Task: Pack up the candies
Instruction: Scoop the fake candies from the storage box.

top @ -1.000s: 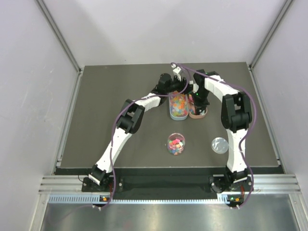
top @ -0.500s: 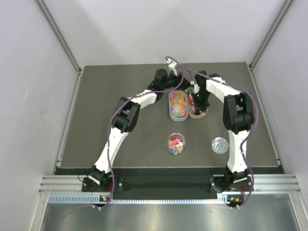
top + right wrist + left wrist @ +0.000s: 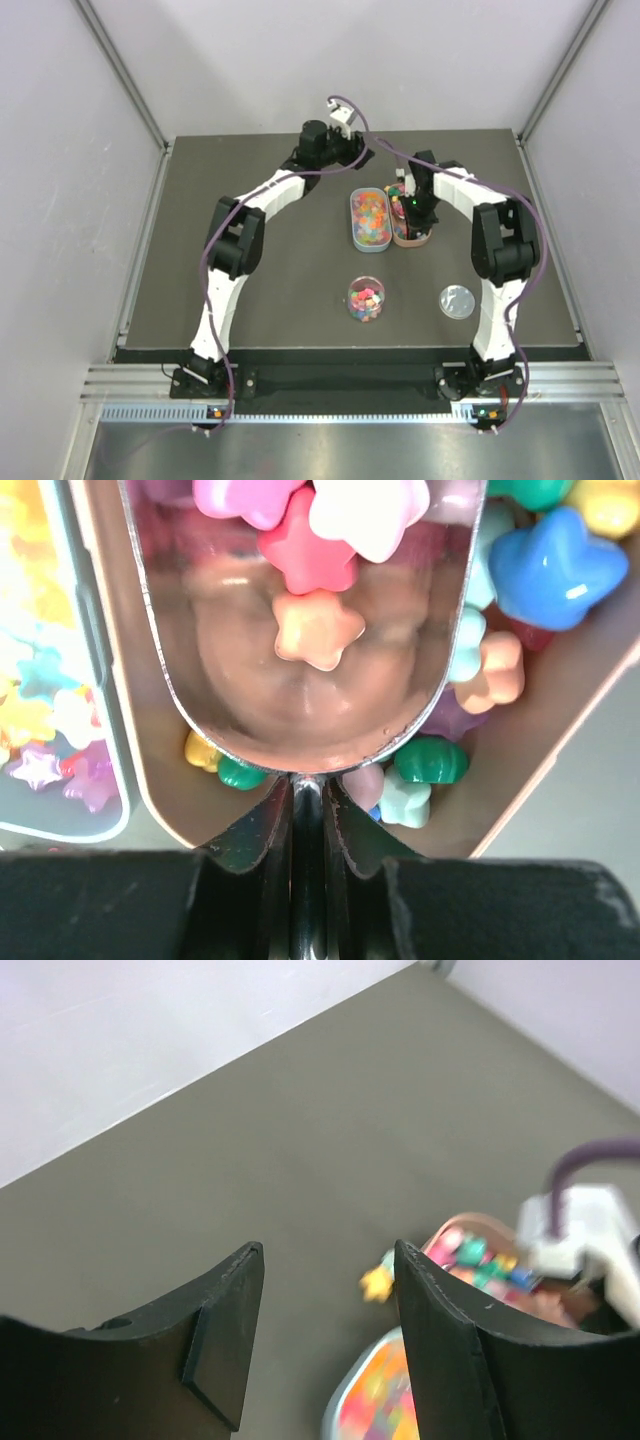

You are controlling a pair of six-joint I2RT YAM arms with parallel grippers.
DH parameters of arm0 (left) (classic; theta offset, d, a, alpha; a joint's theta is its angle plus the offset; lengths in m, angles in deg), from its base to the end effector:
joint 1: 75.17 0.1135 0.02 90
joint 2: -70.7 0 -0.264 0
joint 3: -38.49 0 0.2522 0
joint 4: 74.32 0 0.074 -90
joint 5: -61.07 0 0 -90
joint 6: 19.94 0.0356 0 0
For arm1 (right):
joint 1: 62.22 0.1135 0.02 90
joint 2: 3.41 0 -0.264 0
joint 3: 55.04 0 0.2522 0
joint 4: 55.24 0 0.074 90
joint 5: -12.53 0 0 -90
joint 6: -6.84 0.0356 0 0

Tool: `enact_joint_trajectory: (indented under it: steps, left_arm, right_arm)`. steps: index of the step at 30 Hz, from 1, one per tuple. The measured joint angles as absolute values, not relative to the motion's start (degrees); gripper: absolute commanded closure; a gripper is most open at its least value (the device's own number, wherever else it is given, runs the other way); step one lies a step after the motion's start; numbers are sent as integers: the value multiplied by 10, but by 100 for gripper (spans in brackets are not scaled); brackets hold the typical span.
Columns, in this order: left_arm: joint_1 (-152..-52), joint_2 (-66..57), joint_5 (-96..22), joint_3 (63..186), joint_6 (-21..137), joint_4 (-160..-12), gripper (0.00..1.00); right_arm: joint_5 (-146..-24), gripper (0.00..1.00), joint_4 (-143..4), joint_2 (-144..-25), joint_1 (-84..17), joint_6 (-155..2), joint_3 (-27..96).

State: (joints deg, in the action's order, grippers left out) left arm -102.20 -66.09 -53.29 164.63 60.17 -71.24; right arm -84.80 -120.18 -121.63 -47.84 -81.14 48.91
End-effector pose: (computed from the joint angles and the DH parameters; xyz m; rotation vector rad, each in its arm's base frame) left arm 0.4973 -0.2702 0.2336 0.5821 1.6645 -0.8353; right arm 0.3958 0.1062 0.1766 -0.3370 2.9458 0.2279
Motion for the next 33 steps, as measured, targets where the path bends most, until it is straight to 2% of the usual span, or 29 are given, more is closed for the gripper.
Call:
enact_joint_trajectory:
  steps: [9, 16, 26, 33]
  left_arm:
    - [-947, -501, -515, 1537, 690, -831, 40]
    - [-944, -408, -489, 1512, 737, -911, 40]
    - [-944, -355, -457, 1493, 778, -966, 40]
    - [-943, -345, -442, 1491, 790, -990, 40]
  right_arm:
    - [-850, 100, -1101, -1123, -478, -810, 367]
    - [-840, 100, -996, -1069, -478, -807, 275]
    - [-810, 100, -862, -1002, -477, -804, 170]
    - [-794, 100, -853, -928, -469, -818, 153]
